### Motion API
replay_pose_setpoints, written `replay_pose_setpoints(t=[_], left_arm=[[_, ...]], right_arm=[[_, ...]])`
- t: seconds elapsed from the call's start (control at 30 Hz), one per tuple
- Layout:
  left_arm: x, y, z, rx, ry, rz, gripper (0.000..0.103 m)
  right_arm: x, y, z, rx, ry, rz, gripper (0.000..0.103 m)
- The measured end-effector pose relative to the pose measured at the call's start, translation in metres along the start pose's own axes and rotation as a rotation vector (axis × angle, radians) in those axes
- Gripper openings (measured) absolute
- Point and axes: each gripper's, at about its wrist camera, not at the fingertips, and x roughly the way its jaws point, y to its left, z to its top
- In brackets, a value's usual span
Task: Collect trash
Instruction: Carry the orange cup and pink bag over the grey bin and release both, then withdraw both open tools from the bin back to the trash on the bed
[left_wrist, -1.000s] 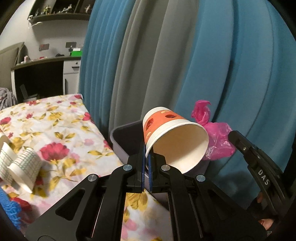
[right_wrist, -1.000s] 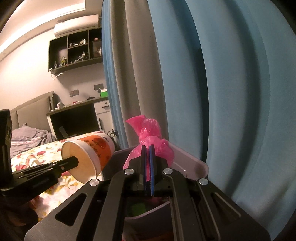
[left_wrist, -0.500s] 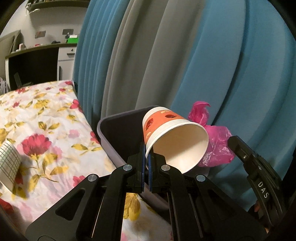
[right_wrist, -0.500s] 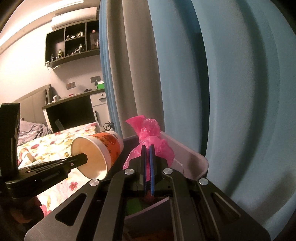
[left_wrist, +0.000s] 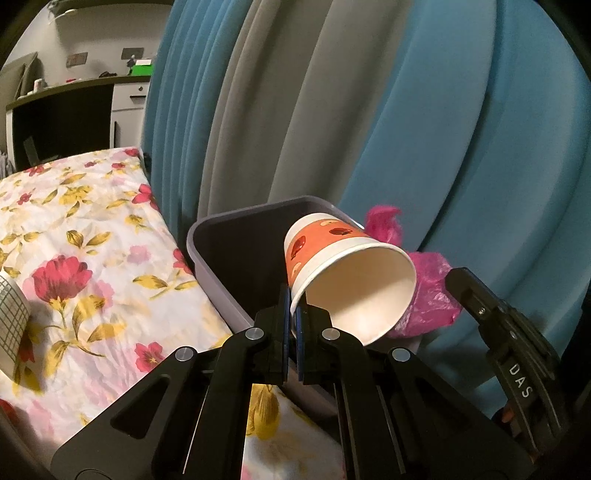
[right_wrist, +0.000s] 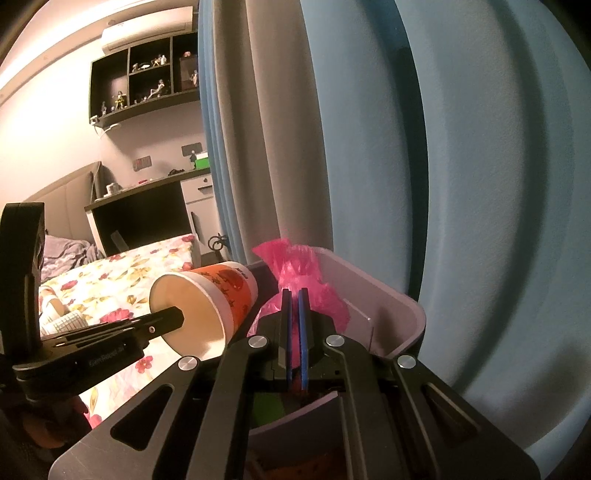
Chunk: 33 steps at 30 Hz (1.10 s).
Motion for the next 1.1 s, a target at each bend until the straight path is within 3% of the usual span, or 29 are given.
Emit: replay_pose_setpoints(t=[0.33,0.37,0.4,0.43,0.47,0.5,0.67,0.83,1.1], left_arm=[[0.009,0.000,-0.003,-0.003,0.028,-0.017,0.003],[0.009,-0.001,-0.004,0.004,0.029,-0.021,0.007],[0.009,-0.002,-0.004,0.013,0.028,-0.022,0.018],[0.008,-0.003,-0.004,0.016,0.022,-0.011,0.028],[0.007,-0.001,-0.005,0.009,0.013,-0.011,0.049],[0.005,0.000,-0.005,-0.004,0.004,-0.015,0.057],[-0.009,0.005,-0.009,-0.022,-0.022,0.032,0.079],[-0.040,0.016,-0.022,-0.031,-0.073,0.114,0.089],[-0.092,0.044,-0.048,-0.077,-0.097,0.251,0.090]], right_arm=[[0.000,0.001,-0.002,0.008,0.013,-0.006,0.004],[-0.001,-0.001,-0.002,0.013,0.011,-0.010,0.006],[-0.002,-0.003,-0.002,0.017,0.008,-0.014,0.013],[-0.003,-0.004,-0.002,0.021,0.005,-0.019,0.028],[-0.006,-0.007,-0.002,0.033,-0.002,-0.024,0.037],[-0.007,-0.009,-0.002,0.041,-0.007,-0.029,0.046],[-0.017,-0.014,-0.005,0.059,-0.018,-0.063,0.058],[-0.035,-0.010,-0.010,0.051,-0.053,-0.077,0.078],[-0.052,0.015,-0.017,0.036,-0.053,-0.023,0.083]])
